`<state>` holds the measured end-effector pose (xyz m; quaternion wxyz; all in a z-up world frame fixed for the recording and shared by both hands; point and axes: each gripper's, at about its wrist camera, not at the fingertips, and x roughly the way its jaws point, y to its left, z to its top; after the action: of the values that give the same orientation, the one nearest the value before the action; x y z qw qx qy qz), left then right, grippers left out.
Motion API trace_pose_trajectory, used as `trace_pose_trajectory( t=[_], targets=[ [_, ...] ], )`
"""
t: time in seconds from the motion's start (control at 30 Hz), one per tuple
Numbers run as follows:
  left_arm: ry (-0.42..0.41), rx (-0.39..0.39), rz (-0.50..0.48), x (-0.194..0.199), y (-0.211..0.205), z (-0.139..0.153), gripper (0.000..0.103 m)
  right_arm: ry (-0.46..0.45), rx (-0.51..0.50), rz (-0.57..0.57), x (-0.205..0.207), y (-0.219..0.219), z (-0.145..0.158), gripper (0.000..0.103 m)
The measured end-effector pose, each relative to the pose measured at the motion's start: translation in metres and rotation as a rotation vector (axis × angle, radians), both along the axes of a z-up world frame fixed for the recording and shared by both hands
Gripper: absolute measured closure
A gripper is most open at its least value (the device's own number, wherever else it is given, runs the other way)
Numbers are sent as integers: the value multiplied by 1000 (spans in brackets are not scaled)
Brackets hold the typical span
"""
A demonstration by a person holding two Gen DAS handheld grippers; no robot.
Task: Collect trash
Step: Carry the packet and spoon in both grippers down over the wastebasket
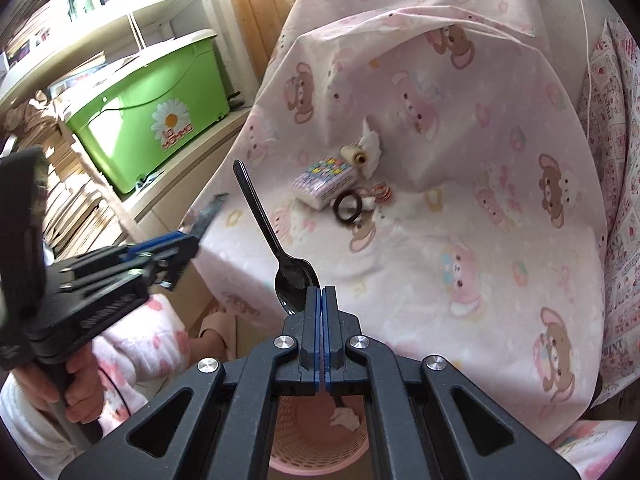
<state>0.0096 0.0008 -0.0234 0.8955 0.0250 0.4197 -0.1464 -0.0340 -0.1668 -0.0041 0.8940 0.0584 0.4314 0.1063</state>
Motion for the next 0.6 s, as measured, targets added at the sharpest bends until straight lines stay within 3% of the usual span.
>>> trace_pose_trajectory(
  t=[0.07, 0.17, 0.3, 0.5, 0.6],
  targets=[
    [68, -15, 13, 4, 3, -17, 89, 11, 10, 16, -5, 3, -6, 102],
    [192, -87, 33, 11, 12, -35, 89, 35, 6, 35, -8, 8, -16, 102],
    [296, -185, 28, 15, 20, -50, 89, 78, 10, 58, -6, 12, -30, 102],
    [377, -202, 30, 15, 19, -63, 89, 136, -16, 77, -6, 21, -48, 102],
    [396, -174, 24, 13, 16, -67, 89, 150, -54, 98, -7, 28, -53, 102]
  ],
)
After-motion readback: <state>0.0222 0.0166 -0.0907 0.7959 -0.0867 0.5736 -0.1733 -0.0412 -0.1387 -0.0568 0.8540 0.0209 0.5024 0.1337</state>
